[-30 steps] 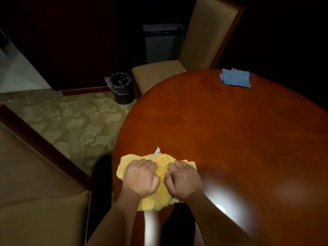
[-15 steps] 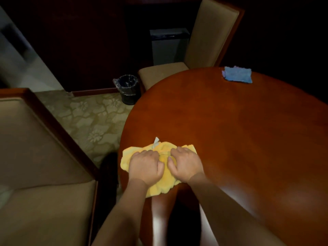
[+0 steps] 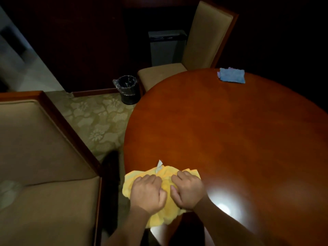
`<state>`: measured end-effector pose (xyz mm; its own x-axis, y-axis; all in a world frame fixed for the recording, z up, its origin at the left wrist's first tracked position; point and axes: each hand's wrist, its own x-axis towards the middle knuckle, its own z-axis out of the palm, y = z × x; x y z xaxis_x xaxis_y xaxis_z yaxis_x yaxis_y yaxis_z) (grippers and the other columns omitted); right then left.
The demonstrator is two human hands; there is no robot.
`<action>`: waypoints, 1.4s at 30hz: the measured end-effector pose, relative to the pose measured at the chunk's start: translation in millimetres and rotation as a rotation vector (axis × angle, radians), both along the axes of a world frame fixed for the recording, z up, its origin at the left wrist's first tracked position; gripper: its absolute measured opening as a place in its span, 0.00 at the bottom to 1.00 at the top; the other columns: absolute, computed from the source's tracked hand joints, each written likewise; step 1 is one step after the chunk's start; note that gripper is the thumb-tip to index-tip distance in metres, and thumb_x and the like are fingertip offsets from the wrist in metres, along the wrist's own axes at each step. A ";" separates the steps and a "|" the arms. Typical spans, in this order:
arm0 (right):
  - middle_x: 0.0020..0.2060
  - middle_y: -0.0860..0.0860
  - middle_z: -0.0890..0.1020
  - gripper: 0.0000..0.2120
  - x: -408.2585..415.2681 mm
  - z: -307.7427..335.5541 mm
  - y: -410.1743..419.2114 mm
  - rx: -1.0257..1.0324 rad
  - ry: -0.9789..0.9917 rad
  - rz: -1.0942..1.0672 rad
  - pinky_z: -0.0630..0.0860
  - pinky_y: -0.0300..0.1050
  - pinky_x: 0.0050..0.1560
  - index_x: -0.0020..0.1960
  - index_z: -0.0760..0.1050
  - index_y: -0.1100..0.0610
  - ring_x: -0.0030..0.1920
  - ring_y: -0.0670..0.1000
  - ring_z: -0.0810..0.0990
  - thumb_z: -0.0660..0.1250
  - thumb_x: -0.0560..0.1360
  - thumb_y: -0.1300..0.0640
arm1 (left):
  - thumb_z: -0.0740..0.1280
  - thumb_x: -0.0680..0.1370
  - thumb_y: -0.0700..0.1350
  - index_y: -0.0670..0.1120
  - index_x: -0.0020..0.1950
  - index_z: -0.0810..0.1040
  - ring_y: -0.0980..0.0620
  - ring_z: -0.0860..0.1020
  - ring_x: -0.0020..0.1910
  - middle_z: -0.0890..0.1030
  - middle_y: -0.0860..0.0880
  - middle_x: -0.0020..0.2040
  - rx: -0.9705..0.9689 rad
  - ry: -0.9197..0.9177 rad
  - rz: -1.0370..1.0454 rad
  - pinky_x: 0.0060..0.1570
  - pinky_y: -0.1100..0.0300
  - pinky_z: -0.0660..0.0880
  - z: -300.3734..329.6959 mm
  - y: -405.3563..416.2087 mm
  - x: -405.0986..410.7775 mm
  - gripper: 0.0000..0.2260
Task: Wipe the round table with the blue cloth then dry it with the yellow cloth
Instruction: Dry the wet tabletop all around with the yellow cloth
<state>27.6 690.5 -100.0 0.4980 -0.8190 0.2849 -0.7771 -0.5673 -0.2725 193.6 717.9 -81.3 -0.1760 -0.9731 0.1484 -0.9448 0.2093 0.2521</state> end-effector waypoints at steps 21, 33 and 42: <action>0.30 0.52 0.77 0.15 8.5 14.6 2.6 0.041 0.019 -0.074 0.69 0.40 0.25 0.38 0.75 0.56 0.30 0.55 0.77 0.56 0.69 0.47 | 0.55 0.66 0.48 0.46 0.28 0.71 0.48 0.71 0.24 0.73 0.49 0.25 0.072 -0.063 0.009 0.27 0.60 0.64 13.6 -0.2 -1.2 0.11; 0.30 0.51 0.77 0.14 0.9 9.7 46.8 0.041 0.048 -0.065 0.68 0.38 0.25 0.37 0.75 0.55 0.30 0.52 0.77 0.56 0.70 0.47 | 0.56 0.66 0.49 0.47 0.29 0.75 0.50 0.72 0.24 0.74 0.50 0.26 0.101 -0.142 -0.150 0.27 0.61 0.67 11.4 31.1 3.0 0.12; 0.31 0.52 0.75 0.14 4.8 2.1 -1.4 -0.005 -0.042 -0.050 0.67 0.39 0.26 0.37 0.73 0.56 0.31 0.54 0.76 0.57 0.71 0.47 | 0.57 0.65 0.48 0.45 0.30 0.74 0.48 0.72 0.26 0.73 0.49 0.27 -0.015 -0.070 -0.225 0.28 0.58 0.68 -4.2 -25.8 13.5 0.10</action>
<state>32.4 689.1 -97.8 0.4437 -0.8413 0.3088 -0.7928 -0.5291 -0.3026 207.2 692.1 -85.5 -0.3989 -0.9059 0.1419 -0.8889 0.4200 0.1828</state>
